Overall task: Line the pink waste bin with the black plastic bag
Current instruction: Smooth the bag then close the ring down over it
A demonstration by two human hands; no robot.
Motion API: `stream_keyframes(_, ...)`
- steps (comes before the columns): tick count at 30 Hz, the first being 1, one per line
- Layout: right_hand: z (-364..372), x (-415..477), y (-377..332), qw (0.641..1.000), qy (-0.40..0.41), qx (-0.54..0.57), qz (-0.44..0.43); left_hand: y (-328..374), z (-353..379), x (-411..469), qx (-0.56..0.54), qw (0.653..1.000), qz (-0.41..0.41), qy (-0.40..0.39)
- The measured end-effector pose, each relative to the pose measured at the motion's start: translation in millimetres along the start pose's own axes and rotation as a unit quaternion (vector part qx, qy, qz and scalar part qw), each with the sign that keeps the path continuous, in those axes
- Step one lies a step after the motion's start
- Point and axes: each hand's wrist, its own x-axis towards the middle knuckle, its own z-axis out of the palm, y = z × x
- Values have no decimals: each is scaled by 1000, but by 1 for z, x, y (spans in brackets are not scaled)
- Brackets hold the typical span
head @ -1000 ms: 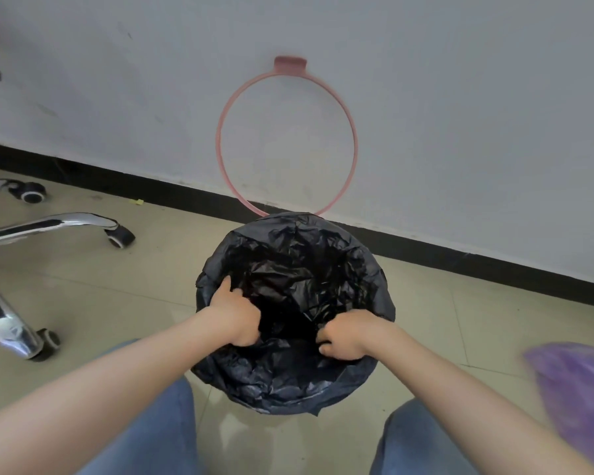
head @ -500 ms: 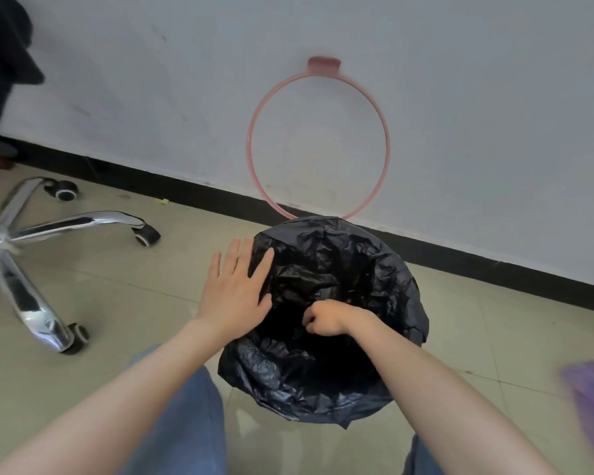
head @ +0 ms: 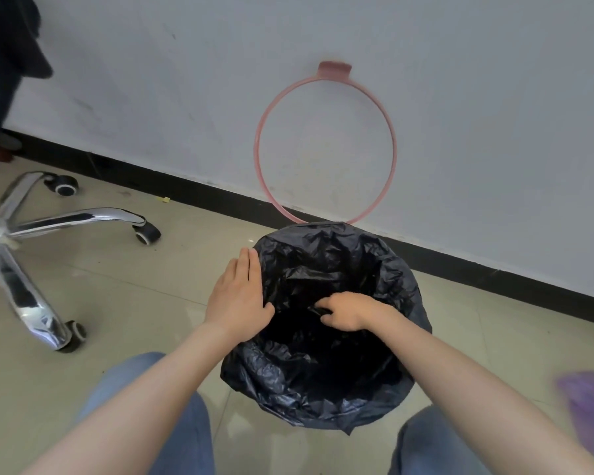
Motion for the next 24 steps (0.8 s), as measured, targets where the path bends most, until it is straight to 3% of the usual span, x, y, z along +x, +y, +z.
stream_keyframes(3, 2, -28, 10, 985, 9, -172, -12, 0, -1, -1, 7, 1000, -1, -7)
stream_keyframes(6, 6, -42, 17, 972, -29, -235, 0, 1, -3, -2, 13, 1000, -4, -9)
stream_keyframes(9, -7, -49, 22, 989, -18, -149, 17, 3, -4, -4, 20, 1000, -11, -17)
stream_keyframes(13, -52, -51, 21, 981, 190, -7, -27, 5, -7, -4, 22, 1000, -11, -7)
stream_keyframes(16, -87, -46, 22, 923, 359, 140, 7, 5, -7, -4, 20, 1000, -11, -4)
stream_keyframes(19, -112, -31, 27, 835, 457, 295, 89, 4, -4, -3, 21, 1000, -17, -2)
stream_keyframes(22, -124, -13, 33, 756, 458, 428, 186, 2, -1, -1, 15, 1000, -20, 2)
stream_keyframes(24, -128, -4, 36, 701, 418, 545, 192, 1, 1, 0, 12, 1000, -23, 4)
